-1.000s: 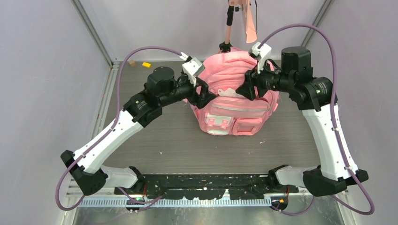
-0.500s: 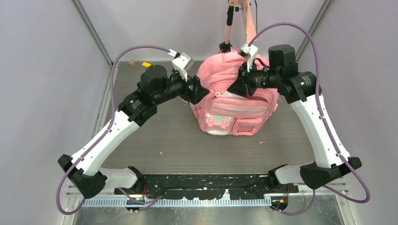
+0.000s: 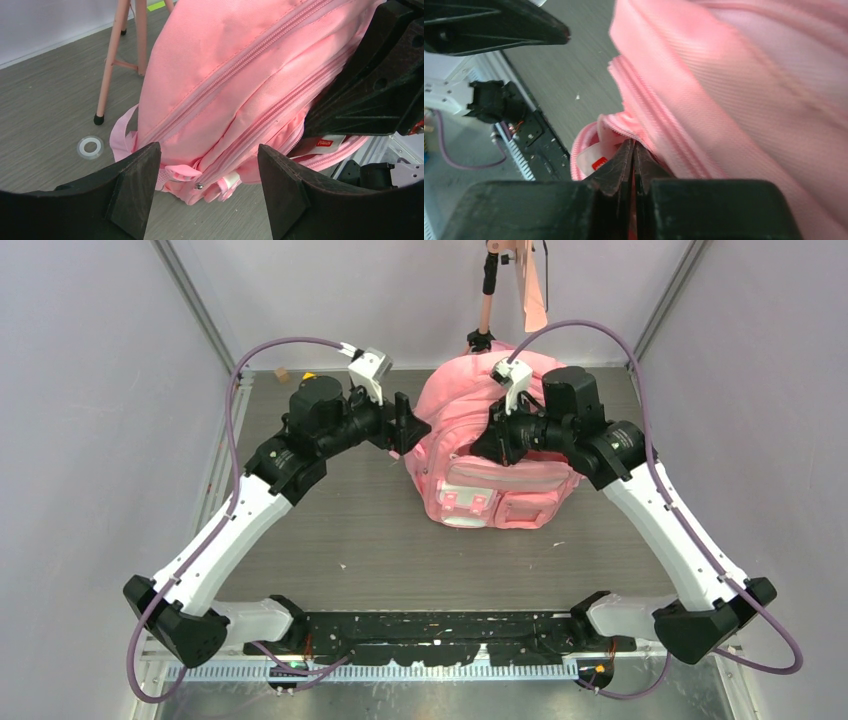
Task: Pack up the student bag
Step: Place the stationery in the student bag.
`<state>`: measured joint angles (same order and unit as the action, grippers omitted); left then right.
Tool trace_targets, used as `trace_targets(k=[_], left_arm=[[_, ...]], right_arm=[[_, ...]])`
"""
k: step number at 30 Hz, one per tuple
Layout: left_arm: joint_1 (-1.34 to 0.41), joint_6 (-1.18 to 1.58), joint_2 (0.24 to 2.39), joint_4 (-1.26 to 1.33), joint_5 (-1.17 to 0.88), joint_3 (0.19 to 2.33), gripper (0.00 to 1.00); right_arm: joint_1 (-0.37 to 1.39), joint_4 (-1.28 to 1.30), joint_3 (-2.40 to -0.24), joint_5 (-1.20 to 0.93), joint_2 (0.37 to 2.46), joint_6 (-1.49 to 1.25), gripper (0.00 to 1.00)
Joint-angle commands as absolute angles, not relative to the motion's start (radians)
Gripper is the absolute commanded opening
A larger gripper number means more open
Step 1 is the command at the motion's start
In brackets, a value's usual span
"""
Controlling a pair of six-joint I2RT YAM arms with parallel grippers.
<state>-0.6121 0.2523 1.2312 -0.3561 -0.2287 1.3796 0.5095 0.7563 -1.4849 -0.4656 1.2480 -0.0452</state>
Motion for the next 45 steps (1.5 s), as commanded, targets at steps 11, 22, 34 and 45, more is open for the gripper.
trace_targets(k=[11,22,34,45], left_arm=[[-0.579,0.290,1.195,-0.336,-0.272,1.356,0.74],[-0.525,0.334,1.215,-0.330,-0.284,1.328,0.74],[-0.498,0.353,1.221,-0.305,-0.311,1.297,0.74],[-0.474,0.325,1.239,-0.307,-0.299,1.283,0.75]], right_arm=[[0.549,0.792,-1.644,-0.211,1.200,-0.242,0.53],[0.660,0.848,-1.695,-0.074,1.272,-0.269,0.41],[0.743,0.875,-1.718,-0.009,1.325,-0.270,0.22],[0.753,1.035,-1.752,0.179,1.346,-0.203,0.01]])
